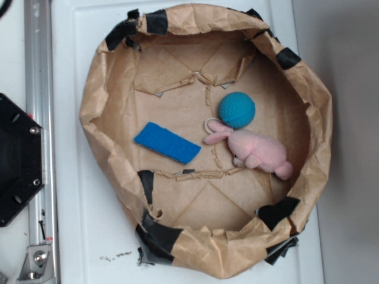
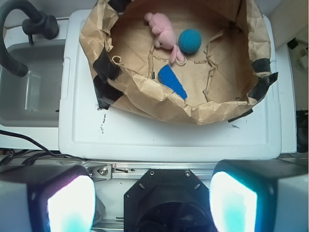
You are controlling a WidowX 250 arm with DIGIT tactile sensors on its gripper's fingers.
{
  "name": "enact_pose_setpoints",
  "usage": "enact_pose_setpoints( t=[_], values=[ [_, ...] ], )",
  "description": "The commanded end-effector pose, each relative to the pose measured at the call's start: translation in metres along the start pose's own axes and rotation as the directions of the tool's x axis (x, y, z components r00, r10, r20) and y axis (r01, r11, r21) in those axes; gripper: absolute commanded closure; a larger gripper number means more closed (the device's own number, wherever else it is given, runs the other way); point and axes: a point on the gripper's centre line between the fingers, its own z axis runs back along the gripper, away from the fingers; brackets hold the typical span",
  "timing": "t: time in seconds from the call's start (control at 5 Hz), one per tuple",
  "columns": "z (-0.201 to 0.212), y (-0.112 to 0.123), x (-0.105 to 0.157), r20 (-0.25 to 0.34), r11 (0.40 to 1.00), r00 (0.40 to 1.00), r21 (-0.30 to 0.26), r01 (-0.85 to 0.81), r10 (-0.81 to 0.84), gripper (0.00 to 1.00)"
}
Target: Grab the blue ball.
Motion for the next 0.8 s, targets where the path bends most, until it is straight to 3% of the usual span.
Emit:
enact_pose_setpoints(
  t=[0.0, 0.2, 0.4, 0.6],
  values=[
    [0.0, 0.0, 0.0, 0.0, 1.0, 1.0, 0.0, 0.0, 0.0, 0.0],
    [-0.054, 0.022, 0.039, -0.23, 0.989, 0.969, 0.137, -0.055, 0.086, 0.0],
    [-0.071, 0.036, 0.077, -0.196, 0.996, 0.979, 0.076, -0.039, 0.054, 0.0],
    [-0.082, 0.056, 0.111, -0.206, 0.995, 0.976, -0.049, -0.084, 0.072, 0.0]
  ],
)
